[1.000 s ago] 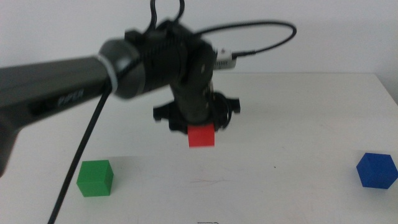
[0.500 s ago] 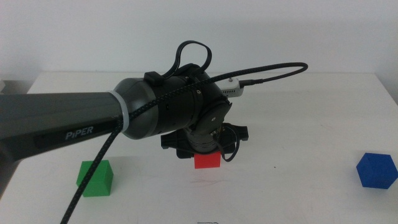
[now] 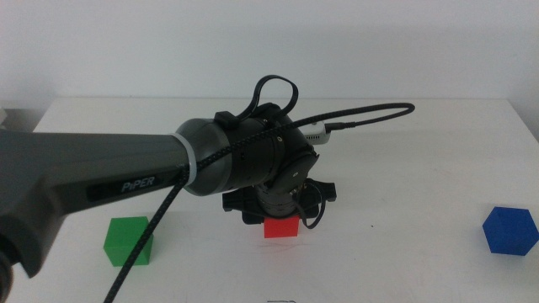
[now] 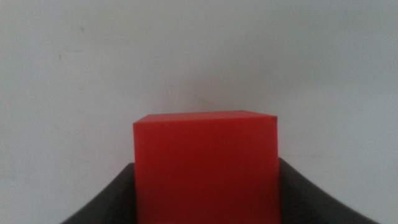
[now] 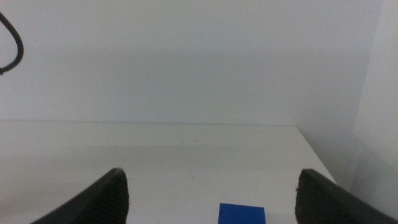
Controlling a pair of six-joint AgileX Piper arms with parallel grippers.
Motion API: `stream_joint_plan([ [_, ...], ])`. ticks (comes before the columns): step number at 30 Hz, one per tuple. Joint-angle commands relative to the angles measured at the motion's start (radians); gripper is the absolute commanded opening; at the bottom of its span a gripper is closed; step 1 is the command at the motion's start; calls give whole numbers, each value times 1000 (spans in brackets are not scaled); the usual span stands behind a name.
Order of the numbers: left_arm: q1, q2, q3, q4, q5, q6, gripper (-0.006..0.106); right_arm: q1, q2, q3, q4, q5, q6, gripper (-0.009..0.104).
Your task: Stack red cubes first, then green, then blue cubes in a specific spot.
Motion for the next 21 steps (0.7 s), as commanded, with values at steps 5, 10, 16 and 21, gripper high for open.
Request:
stream_joint_plan([
  [5, -3, -35, -25, 2, -21, -3, 15, 2, -15, -20, -4, -78, -9, 94],
  [10, -3, -17, -25, -4, -20, 11, 15, 2, -15, -20, -4, -78, -9, 94],
  [16, -3, -10, -25, 19, -23, 11, 15, 2, -15, -20, -4, -78, -9, 94],
  [21, -3, 8, -25, 33, -21, 11, 15, 2, -15, -20, -4, -78, -9, 94],
])
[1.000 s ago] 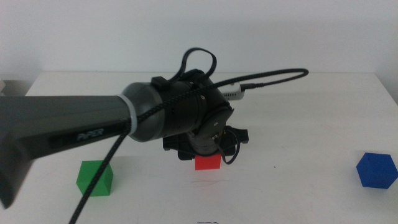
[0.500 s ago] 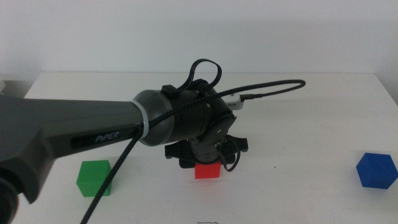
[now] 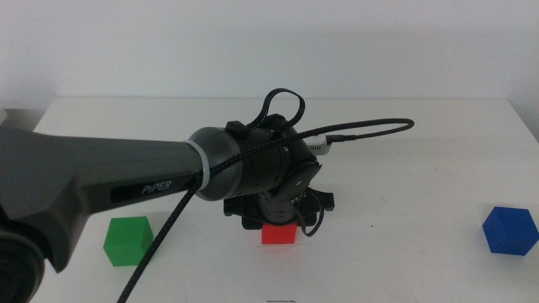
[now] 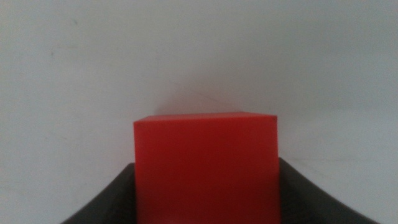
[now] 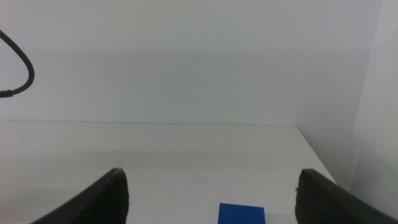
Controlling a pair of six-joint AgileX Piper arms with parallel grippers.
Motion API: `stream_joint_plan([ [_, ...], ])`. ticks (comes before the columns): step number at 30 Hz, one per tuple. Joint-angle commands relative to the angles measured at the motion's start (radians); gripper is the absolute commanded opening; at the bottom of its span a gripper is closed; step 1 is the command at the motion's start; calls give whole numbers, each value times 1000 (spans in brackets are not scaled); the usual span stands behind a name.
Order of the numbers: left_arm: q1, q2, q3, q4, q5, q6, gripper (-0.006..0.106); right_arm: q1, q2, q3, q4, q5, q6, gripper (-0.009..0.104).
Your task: Stack red cubes first, then green, then blue cubes in a specific spot.
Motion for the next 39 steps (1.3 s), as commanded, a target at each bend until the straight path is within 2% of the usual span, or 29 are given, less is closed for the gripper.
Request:
stream_joint_plan([
  [1, -3, -37, -25, 21, -19, -5, 15, 2, -15, -20, -4, -78, -9, 94],
  [8, -3, -34, -25, 21, -35, -3, 16, 2, -15, -20, -4, -78, -9, 94],
  [10, -3, -34, -25, 16, -35, -3, 20, 2, -15, -20, -4, -78, -9, 94],
  [12, -3, -34, -26, 5, -36, -2, 68, 2, -15, -20, -4, -78, -9, 94],
  [17, -3, -34, -26, 6, -36, 12, 94, 2, -15, -20, -4, -78, -9, 94],
  [23, -3, -103, -27, 12, -36, 25, 94, 2, -15, -20, -4, -78, -9, 94],
  [29, -3, -252, -27, 79, -5, 51, 94, 2, -15, -20, -4, -78, -9, 94],
  [39, -3, -463, -27, 160, 299, 149, 94, 2, -15, -20, -4, -78, -9, 94],
])
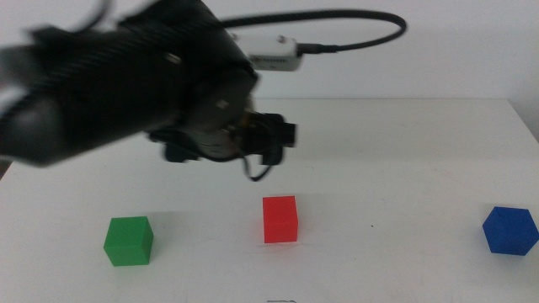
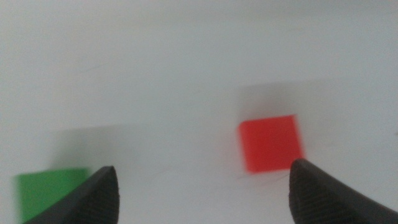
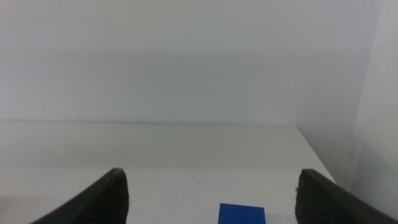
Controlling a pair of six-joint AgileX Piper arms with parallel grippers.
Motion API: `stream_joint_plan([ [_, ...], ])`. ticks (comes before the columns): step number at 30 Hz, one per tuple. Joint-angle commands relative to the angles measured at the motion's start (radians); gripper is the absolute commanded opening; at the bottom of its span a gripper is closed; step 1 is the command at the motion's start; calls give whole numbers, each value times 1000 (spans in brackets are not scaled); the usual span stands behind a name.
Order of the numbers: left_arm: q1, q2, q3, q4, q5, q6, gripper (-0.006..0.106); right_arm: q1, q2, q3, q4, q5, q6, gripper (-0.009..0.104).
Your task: Stack red cubes first, then green, then blue cubes in a specific spot.
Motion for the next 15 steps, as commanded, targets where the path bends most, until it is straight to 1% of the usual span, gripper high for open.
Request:
stream_joint_plan([
  [1, -1, -85, -27, 39, 77, 33, 94, 2, -15, -20, -4, -78, -9, 94],
  [5, -1, -138, -27, 69, 187, 68, 94, 2, -15, -20, -4, -78, -9, 94],
  [7, 11, -158, -27, 70, 227, 82, 94, 2, -15, -20, -4, -78, -9, 94],
  [9, 32, -172, -26, 49, 253, 112, 94, 2, -15, -20, -4, -78, -9, 94],
  [15, 152, -200, -25, -65, 265, 240, 94, 2, -15, -20, -4, -78, -9, 94],
])
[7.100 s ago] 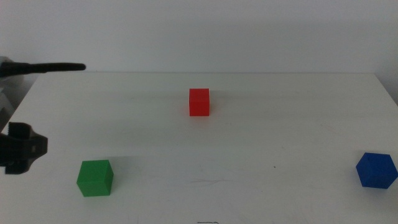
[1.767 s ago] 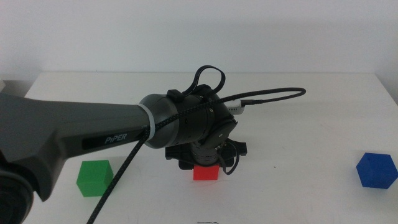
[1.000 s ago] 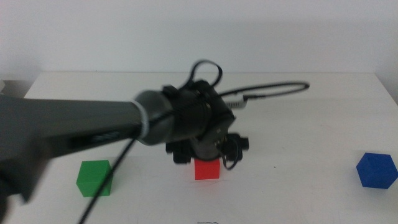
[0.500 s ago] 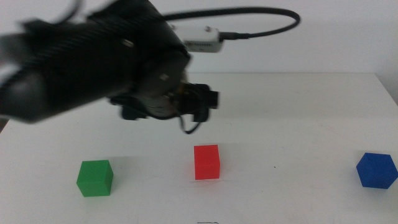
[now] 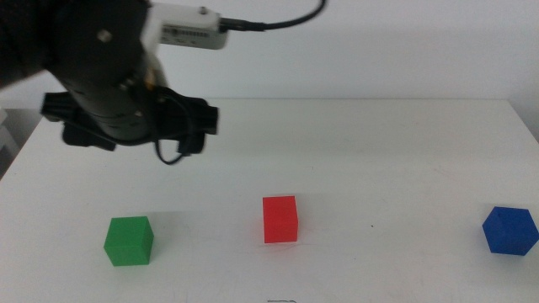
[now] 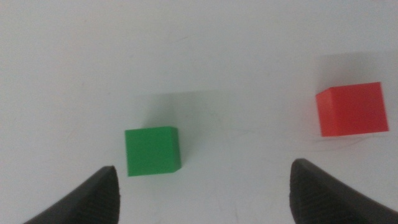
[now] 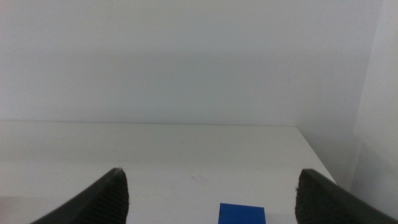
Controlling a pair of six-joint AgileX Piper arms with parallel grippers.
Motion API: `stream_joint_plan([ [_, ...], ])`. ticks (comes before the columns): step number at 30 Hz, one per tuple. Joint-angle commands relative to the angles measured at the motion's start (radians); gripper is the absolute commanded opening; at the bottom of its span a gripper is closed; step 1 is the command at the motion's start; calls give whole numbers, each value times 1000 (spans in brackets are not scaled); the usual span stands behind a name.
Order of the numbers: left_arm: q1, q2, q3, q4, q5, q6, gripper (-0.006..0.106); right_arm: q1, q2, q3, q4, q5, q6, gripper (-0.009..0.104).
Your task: Stack red cubes first, then green, then blue cubes in a specific spot.
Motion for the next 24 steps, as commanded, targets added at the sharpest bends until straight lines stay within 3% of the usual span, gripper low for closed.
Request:
stream_joint_plan([
  [1, 45, -40, -25, -22, 43, 47, 94, 2, -15, -20, -4, -78, -9, 94],
  [7, 153, -40, -25, -91, 36, 151, 94, 2, -15, -20, -4, -78, -9, 94],
  [15, 238, -36, -25, -118, 21, 184, 94, 2, -15, -20, -4, -78, -9, 94],
  [24, 367, -2, 58, -264, -83, 318, 94, 2, -15, -20, -4, -78, -9, 94],
])
